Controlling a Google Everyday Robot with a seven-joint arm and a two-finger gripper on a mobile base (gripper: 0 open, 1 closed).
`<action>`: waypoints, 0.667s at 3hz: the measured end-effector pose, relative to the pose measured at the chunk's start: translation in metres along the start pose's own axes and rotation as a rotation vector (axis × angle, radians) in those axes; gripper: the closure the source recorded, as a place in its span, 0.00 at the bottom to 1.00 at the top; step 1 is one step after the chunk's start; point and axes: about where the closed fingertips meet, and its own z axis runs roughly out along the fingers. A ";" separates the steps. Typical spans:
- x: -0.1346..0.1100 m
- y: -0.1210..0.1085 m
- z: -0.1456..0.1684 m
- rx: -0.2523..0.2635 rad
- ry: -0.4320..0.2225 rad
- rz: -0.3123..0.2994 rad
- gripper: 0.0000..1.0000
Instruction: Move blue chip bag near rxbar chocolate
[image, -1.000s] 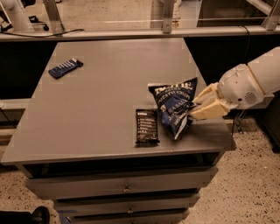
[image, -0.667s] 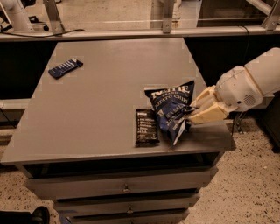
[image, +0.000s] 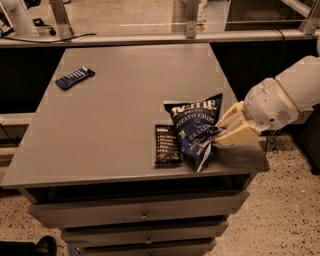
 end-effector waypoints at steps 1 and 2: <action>0.001 0.001 0.003 -0.017 0.006 -0.023 0.36; -0.001 0.001 0.004 -0.028 0.010 -0.053 0.13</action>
Offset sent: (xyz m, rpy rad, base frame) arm -0.0032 0.0018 -0.0011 -0.0128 -0.0294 0.0982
